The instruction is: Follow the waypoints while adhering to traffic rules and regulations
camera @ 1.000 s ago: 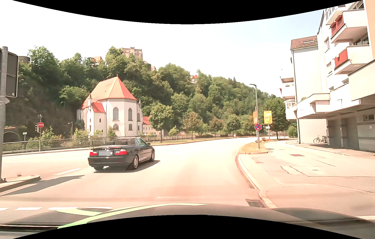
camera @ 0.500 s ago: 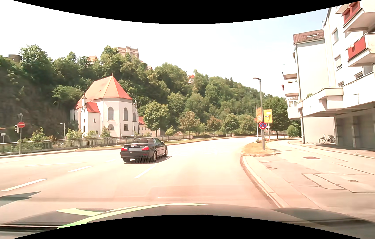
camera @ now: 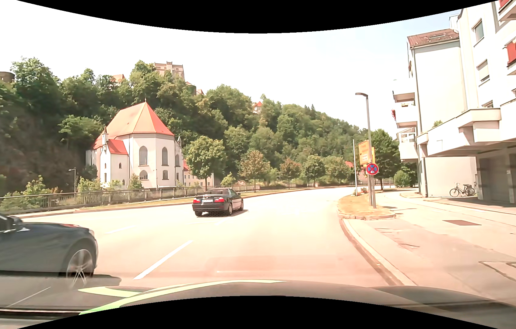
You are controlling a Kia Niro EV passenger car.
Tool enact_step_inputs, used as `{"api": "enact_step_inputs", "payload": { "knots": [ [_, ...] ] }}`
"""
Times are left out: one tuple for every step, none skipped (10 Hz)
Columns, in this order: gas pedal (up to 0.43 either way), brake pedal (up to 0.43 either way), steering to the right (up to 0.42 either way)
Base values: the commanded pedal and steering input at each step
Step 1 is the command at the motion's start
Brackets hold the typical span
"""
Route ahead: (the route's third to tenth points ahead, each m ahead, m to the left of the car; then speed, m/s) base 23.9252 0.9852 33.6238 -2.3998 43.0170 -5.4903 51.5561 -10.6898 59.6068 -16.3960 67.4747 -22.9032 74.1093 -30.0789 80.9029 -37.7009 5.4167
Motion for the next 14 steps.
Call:
{"api": "enact_step_inputs", "payload": {
  "knots": [
    [0.220, 0.000, 0.032],
    [0.209, 0.000, 0.032],
    [0.209, 0.000, 0.032],
    [0.209, 0.000, 0.032],
    [0.209, 0.000, 0.031],
    [0.209, 0.000, 0.032],
    [0.209, 0.000, 0.031],
    [0.209, 0.000, 0.030],
    [0.209, 0.000, 0.028],
    [0.209, 0.000, 0.027],
    [0.209, 0.000, 0.027],
    [0.209, 0.000, 0.027],
    [0.197, 0.000, 0.026],
    [0.197, 0.000, 0.026]
  ]
}}
